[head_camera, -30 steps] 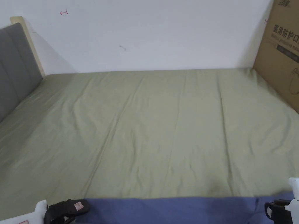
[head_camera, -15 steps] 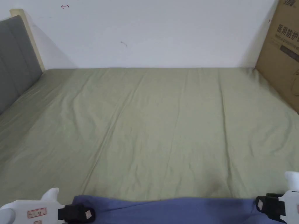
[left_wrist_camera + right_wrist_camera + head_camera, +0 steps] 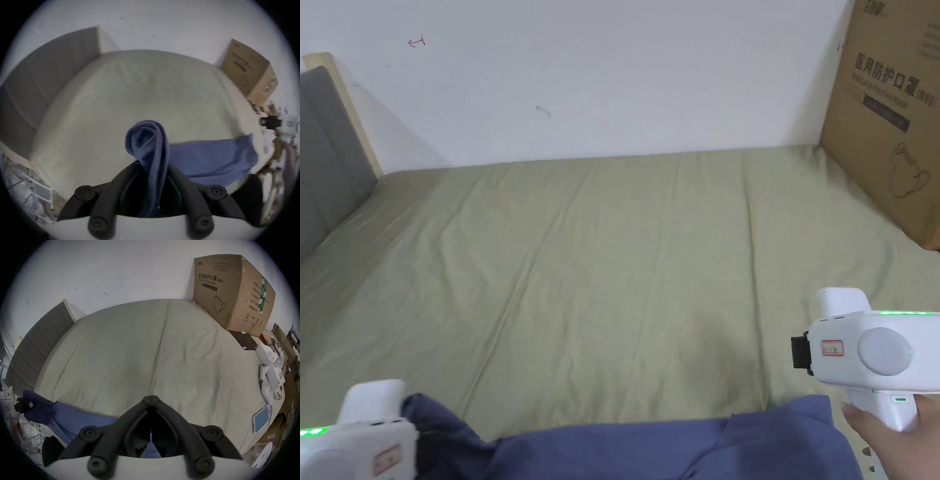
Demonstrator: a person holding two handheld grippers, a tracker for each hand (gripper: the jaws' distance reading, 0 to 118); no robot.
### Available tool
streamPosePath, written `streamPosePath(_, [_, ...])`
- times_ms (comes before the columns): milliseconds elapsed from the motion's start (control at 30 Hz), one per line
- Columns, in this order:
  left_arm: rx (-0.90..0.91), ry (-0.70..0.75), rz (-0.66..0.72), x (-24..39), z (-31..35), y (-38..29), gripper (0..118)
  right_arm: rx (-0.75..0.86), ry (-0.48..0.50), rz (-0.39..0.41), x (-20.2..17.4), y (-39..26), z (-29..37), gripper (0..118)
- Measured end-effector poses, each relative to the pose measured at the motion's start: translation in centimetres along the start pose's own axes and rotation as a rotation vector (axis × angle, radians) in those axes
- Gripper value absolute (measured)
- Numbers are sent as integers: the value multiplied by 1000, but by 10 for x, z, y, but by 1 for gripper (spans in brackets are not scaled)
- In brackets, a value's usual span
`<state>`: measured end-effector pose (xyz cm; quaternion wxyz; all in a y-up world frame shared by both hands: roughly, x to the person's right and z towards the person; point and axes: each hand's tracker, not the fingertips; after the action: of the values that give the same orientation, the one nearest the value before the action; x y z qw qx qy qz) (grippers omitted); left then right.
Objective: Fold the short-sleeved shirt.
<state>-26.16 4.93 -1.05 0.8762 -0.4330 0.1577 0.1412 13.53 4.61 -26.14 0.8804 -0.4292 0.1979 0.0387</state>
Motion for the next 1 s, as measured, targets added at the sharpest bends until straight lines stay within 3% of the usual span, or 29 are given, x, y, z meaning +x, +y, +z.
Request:
streamPosePath(100, [-112, -223, 55, 52, -21, 9, 10, -12, 33, -26, 4, -9, 1, 0])
streamPosePath(200, [-169, -334, 16, 108, -47, 9, 15, -24, 73, -59, 10, -21, 2, 0])
streamPosePath(233, [-193, -344, -15, 125, -56, 9, 24, -29, 75, -60, 12, -25, 3, 0])
streamPosePath(267, [-215, -353, -42, 139, -63, 8, 41, -33, 75, -59, 12, -28, 6, 0])
streamPosePath(300, [-234, -371, -53, 148, -70, 7, 78, -37, 74, -59, 14, -30, 8, 0])
streamPosePath(333, [-254, -378, -62, 155, -75, 6, 105, -41, 75, -60, 17, -32, 9, 0])
streamPosePath(367, [-271, -388, -68, 162, -77, 4, 118, -41, 76, -62, 20, -34, 12, 0])
streamPosePath(400, [-265, -396, -71, 163, -77, 3, 118, -39, 76, -64, 18, -36, 19, 0])
streamPosePath(567, [-178, -333, -127, 140, -54, 9, 115, -12, 73, -79, 29, -34, 26, 0])
streamPosePath(600, [-163, -296, -139, 133, -52, 10, 106, -7, 77, -87, 30, -33, 26, 0])
streamPosePath(633, [-152, -243, -151, 128, -45, 12, 88, -3, 82, -92, 30, -31, 27, 0])
streamPosePath(667, [-146, -205, -155, 118, -45, 12, 56, 2, 84, -94, 28, -30, 29, 0])
streamPosePath(700, [-149, -208, -143, 111, -46, 10, 8, 5, 86, -95, 27, -30, 29, 0])
streamPosePath(733, [-163, -211, -133, 107, -49, 10, 1, 7, 91, -94, 27, -29, 29, 0])
streamPosePath(800, [-215, -199, -85, 99, -59, 3, 1, 6, 100, -96, 27, -31, 24, 0])
streamPosePath(1000, [-330, -381, -61, 120, -97, -20, 1, -10, 127, -107, 26, -37, 25, 0])
